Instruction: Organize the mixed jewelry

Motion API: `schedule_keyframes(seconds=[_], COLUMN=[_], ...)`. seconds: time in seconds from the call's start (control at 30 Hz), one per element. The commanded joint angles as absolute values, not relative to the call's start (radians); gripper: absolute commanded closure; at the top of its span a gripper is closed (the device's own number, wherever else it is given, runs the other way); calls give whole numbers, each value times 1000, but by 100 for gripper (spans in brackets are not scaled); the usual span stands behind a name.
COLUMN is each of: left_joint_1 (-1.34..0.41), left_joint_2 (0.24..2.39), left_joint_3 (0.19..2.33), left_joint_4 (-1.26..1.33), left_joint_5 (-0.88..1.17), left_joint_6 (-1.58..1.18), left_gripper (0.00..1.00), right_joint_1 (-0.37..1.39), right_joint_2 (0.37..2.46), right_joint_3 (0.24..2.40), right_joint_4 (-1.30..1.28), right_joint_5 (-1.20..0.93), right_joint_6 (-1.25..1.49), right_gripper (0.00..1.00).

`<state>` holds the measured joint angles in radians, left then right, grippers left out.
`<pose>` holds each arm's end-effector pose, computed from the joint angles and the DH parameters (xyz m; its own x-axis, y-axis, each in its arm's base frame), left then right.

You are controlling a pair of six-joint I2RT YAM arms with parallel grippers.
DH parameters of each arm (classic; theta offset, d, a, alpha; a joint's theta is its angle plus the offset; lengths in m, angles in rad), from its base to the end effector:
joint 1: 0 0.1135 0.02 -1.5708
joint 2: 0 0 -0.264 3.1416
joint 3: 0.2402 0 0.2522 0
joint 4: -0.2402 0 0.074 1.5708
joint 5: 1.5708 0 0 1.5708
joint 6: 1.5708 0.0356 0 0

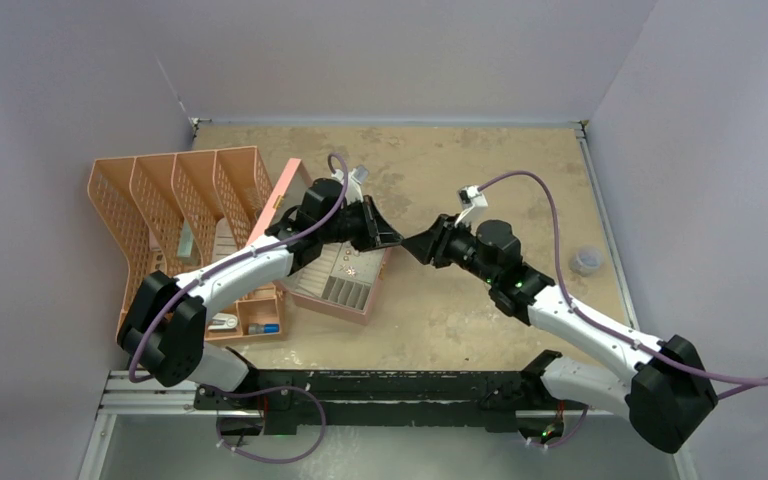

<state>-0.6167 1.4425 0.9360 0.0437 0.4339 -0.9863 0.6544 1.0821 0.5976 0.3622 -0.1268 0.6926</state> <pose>0.2562 -0.2000 0.2615 -0.8946 -0.2934 -0.3372 0.1551 0.5037 -0.8498 0.1950 0.1553 0.2723 -0.5236 0.3966 -0.7540 -0.4795 0.5943 0.6456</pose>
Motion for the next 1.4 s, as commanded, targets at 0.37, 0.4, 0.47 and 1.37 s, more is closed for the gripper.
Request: schedule_keyframes(seconds=[0.37,0.4,0.47,1.37], left_joint_1=[-619,-620,-618,-619], left_joint_2=[1382,1379,1372,1332], left_joint_3=[919,917,915,857], left_joint_4=[-30,-34,-42,-26], left_joint_5=[357,359,372,477], left_joint_6=[-905,-902,-893,-846], left_gripper=[99,97,94,75], right_joint_1=[658,657,657,652], right_joint_2=[1152,1176,1222,1338], right_joint_3=[637,656,690,691], right_joint_4=[67,21,-73,-327], right_joint_5=[221,268,350,485], right_joint_6=[767,790,835,1037], right_gripper=[61,61,61,77])
